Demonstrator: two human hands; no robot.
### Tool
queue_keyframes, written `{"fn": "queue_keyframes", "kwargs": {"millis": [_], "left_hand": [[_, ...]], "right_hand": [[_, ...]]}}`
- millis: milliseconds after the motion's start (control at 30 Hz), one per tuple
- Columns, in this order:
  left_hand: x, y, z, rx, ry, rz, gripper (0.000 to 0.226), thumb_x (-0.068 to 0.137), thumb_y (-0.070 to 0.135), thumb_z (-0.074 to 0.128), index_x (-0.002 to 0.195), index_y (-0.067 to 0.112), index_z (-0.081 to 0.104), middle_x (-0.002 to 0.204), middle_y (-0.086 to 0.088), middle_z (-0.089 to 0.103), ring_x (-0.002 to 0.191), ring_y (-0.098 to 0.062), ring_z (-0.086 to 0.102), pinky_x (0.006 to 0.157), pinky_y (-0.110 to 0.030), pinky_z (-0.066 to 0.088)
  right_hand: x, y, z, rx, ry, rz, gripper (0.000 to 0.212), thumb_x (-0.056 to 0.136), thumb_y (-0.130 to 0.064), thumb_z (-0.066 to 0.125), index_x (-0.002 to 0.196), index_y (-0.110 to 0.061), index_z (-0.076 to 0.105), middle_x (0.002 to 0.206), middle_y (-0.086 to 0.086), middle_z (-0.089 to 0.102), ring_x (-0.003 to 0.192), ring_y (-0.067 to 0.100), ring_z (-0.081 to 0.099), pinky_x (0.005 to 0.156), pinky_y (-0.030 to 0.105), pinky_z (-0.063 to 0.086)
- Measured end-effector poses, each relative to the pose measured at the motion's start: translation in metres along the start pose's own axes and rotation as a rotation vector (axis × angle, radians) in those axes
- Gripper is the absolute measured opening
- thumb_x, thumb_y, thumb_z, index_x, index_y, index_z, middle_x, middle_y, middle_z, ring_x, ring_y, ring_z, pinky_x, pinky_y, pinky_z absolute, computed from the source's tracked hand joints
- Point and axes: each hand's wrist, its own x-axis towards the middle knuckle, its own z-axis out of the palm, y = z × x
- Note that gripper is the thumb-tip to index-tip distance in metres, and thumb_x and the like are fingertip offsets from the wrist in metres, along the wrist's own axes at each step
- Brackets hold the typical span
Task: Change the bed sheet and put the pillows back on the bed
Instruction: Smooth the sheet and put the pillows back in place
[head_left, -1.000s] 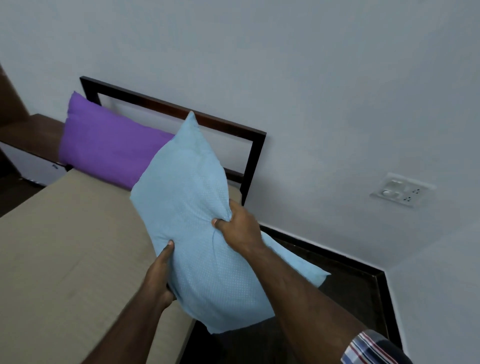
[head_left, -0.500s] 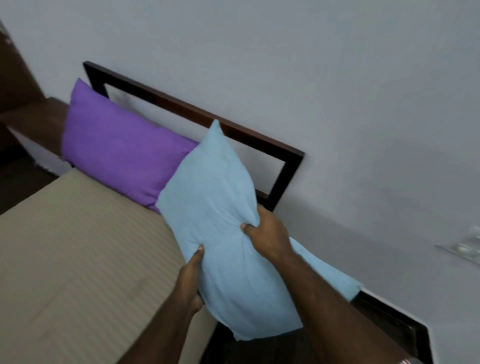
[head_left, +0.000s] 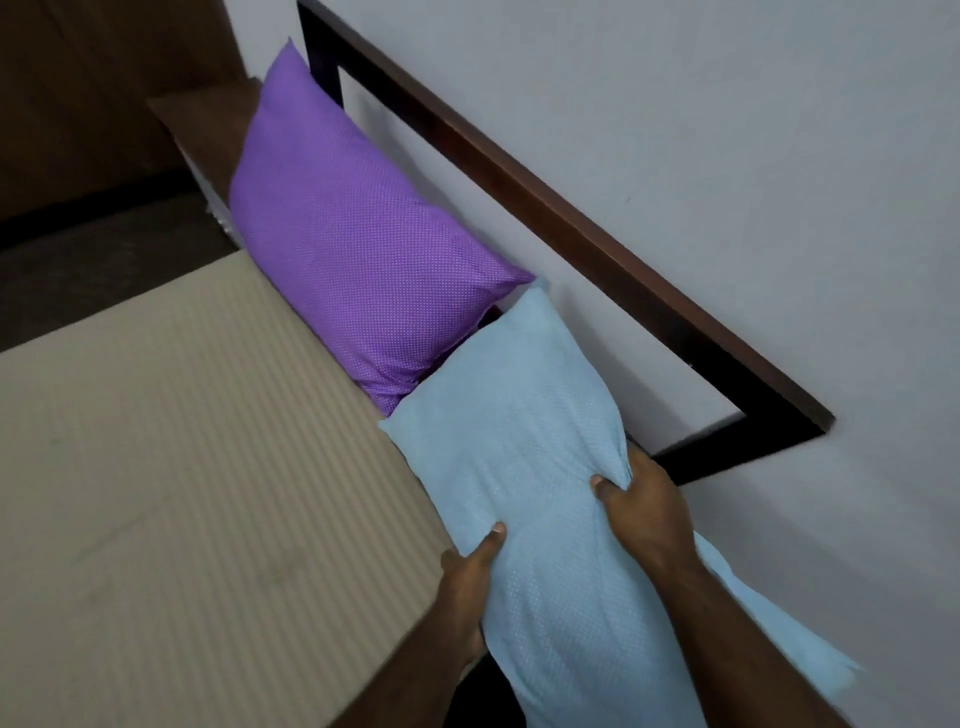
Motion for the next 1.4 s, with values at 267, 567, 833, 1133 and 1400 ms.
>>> {"fn": "queue_keyframes", "kwargs": {"millis": [267, 567, 833, 1133, 1400], "left_hand": [[0.081, 0.02, 0.071, -0.053, 0.188, 0.163, 0.072, 0.079, 0.037, 0.084, 0.132, 0.027, 0.037, 0.122, 0.009, 0.056, 0.107, -0.013, 0.056, 0.106, -0.043, 0.045], [0.139, 0.092, 0.059, 0.038, 0.252, 0.338, 0.074, 0.076, 0.047, 0.084, 0.137, 0.032, 0.047, 0.131, 0.01, 0.06, 0.117, -0.017, 0.06, 0.105, -0.051, 0.048], [0.107, 0.11, 0.039, 0.373, 0.16, -0.008, 0.096, 0.076, 0.078, 0.063, 0.153, 0.037, 0.024, 0.153, 0.003, 0.04, 0.12, -0.025, 0.053, 0.081, -0.049, 0.058], [0.122, 0.205, -0.043, 0.412, 0.357, 0.239, 0.041, 0.099, 0.054, 0.051, 0.1, 0.014, 0.059, 0.102, -0.01, 0.065, 0.081, -0.021, 0.06, 0.067, -0.031, 0.045], [0.184, 0.289, -0.076, 0.29, 0.402, 0.466, 0.022, 0.097, 0.037, 0.062, 0.098, 0.016, 0.065, 0.096, 0.002, 0.067, 0.077, -0.009, 0.06, 0.064, -0.025, 0.042]], "right_hand": [[0.132, 0.035, 0.024, 0.063, -0.119, -0.123, 0.031, 0.095, -0.022, 0.059, 0.125, -0.021, 0.062, 0.113, -0.005, 0.067, 0.104, 0.018, 0.063, 0.093, 0.039, 0.052], [0.223, -0.012, 0.079, 0.019, -0.064, -0.388, 0.039, 0.086, -0.033, 0.057, 0.121, -0.015, 0.062, 0.117, 0.008, 0.065, 0.107, 0.03, 0.062, 0.091, 0.044, 0.052], [0.216, -0.008, 0.064, -0.133, -0.091, -0.226, 0.071, 0.08, -0.05, 0.07, 0.137, -0.014, 0.048, 0.132, 0.012, 0.058, 0.121, 0.036, 0.055, 0.101, 0.05, 0.046], [0.217, -0.142, 0.077, -0.119, -0.066, -0.474, 0.08, 0.089, -0.039, 0.069, 0.155, -0.021, 0.028, 0.156, 0.005, 0.038, 0.142, 0.026, 0.037, 0.113, 0.041, 0.034], [0.29, -0.228, 0.153, -0.19, -0.093, -0.659, 0.079, 0.09, -0.04, 0.07, 0.154, -0.013, 0.033, 0.156, 0.009, 0.039, 0.143, 0.027, 0.037, 0.115, 0.036, 0.032]]}}
